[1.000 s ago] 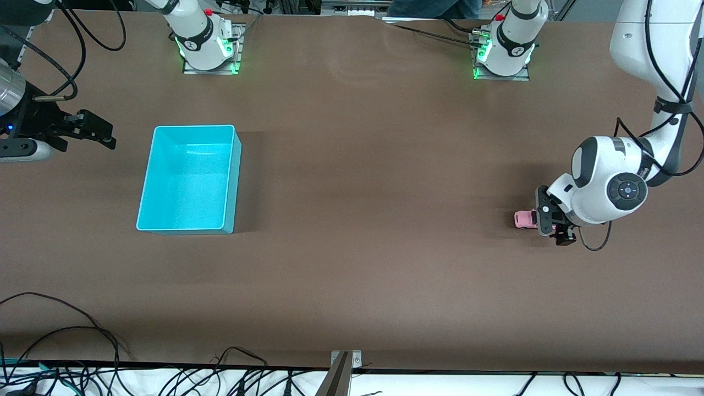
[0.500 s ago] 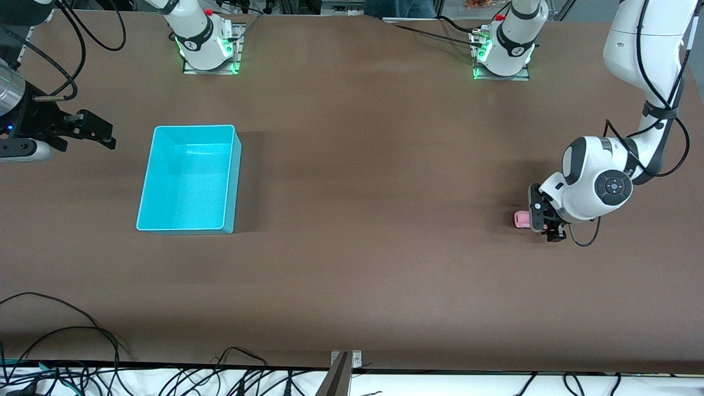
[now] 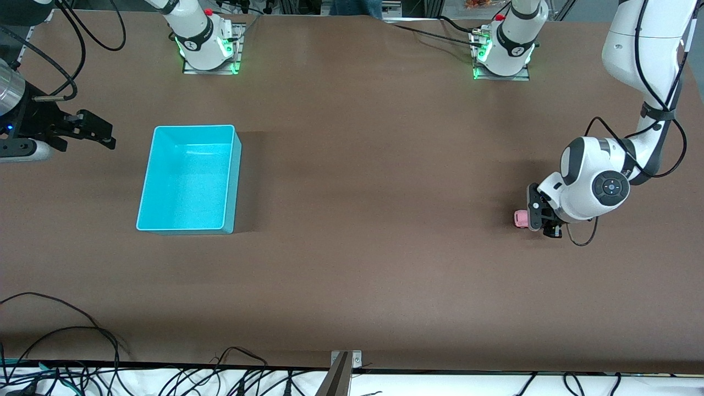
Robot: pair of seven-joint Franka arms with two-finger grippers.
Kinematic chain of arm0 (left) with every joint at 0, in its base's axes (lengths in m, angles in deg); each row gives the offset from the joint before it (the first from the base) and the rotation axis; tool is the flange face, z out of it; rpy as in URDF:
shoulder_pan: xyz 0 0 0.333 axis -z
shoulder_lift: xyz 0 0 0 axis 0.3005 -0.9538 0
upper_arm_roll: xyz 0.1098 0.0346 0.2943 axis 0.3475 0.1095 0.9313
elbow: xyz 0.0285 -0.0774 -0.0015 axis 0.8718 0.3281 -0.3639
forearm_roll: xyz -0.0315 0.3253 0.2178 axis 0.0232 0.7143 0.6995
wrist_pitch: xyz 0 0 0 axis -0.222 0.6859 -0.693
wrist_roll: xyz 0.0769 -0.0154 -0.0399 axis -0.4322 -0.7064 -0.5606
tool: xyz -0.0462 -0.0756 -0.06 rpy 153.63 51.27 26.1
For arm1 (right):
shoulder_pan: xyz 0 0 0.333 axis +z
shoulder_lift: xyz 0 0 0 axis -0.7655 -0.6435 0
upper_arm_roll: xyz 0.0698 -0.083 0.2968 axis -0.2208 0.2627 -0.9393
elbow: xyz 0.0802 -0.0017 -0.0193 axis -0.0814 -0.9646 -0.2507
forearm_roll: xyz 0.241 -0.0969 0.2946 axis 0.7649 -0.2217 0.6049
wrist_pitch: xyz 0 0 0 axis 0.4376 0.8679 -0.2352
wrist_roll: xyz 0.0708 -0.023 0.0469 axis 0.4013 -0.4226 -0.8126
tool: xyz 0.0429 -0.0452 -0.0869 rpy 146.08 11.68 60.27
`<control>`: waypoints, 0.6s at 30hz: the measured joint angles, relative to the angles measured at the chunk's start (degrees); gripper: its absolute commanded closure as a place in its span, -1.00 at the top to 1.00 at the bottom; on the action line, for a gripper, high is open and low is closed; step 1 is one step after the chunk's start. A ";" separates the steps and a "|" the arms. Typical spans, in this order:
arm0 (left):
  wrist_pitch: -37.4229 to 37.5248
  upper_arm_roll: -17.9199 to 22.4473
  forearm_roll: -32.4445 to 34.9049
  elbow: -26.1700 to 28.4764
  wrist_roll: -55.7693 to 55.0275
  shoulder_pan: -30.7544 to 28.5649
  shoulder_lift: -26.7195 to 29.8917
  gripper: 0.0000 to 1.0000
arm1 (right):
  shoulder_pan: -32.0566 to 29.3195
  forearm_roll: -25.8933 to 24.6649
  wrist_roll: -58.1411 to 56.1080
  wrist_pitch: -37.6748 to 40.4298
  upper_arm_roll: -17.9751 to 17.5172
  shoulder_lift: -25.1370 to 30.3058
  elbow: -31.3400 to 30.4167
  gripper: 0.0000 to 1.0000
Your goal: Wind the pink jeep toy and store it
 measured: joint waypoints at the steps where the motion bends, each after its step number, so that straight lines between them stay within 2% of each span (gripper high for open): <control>1: 0.00 0.01 0.00 0.00 0.00 0.00 0.00 -0.78 | 0.00 0.00 0.00 0.00 0.00 0.00 0.00 1.00; 10: -0.01 0.18 0.00 -0.03 0.42 -0.49 -0.04 -0.84 | 0.00 0.00 0.00 0.00 0.00 0.00 0.00 1.00; 18: -0.10 0.35 0.00 -0.57 1.31 -3.93 -0.40 -0.83 | 0.00 0.00 0.00 0.00 0.00 0.00 0.00 1.00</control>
